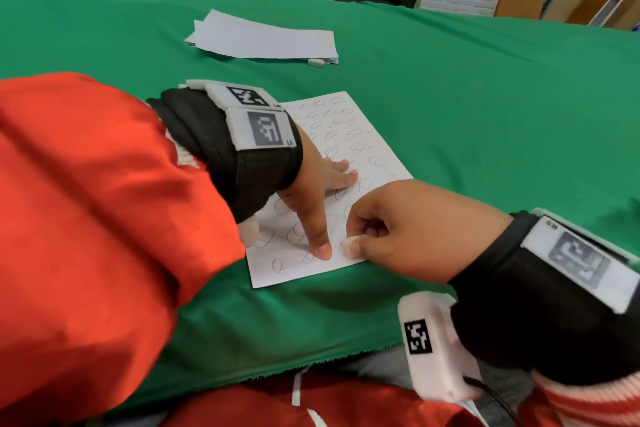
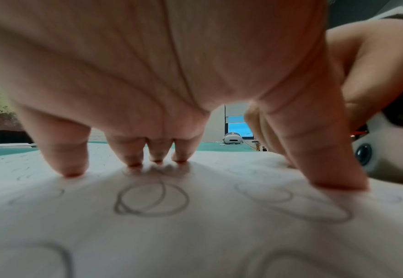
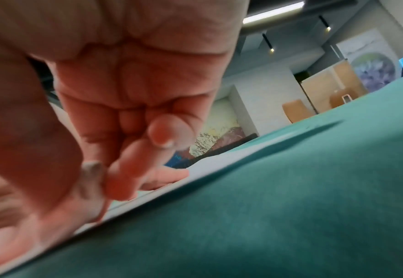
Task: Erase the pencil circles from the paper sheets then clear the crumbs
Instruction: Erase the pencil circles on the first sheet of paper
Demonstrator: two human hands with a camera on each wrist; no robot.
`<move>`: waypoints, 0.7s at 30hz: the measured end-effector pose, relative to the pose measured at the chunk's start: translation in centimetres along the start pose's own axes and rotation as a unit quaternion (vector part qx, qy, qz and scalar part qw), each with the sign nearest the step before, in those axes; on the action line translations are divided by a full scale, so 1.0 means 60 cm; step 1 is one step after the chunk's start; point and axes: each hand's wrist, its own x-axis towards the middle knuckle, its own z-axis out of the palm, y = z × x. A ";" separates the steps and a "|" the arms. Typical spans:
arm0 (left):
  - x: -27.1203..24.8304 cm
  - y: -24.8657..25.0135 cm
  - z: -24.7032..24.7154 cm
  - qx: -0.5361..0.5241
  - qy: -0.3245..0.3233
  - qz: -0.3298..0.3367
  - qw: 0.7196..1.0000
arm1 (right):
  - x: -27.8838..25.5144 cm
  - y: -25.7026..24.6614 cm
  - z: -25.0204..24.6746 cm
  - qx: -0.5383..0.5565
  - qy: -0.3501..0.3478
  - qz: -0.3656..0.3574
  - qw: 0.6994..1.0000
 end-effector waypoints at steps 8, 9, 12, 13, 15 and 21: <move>-0.003 0.001 0.000 -0.003 0.003 -0.003 1.000 | -0.001 0.004 -0.003 -0.011 0.002 0.007 1.000; -0.003 0.001 0.000 -0.004 0.003 -0.003 1.000 | -0.001 0.004 -0.002 -0.010 0.002 0.006 1.000; -0.002 0.002 -0.001 -0.004 0.004 -0.003 1.000 | 0.003 0.007 -0.004 -0.017 0.035 0.028 0.999; -0.003 0.002 -0.001 -0.003 0.006 -0.003 1.000 | 0.003 0.007 -0.004 -0.020 0.038 0.025 0.999; -0.002 0.003 -0.001 0.000 0.006 -0.001 1.000 | 0.000 0.002 -0.003 -0.016 0.017 -0.001 1.000; -0.004 0.003 -0.001 -0.009 0.008 0.000 1.000 | 0.012 0.004 -0.002 -0.011 0.043 0.011 0.999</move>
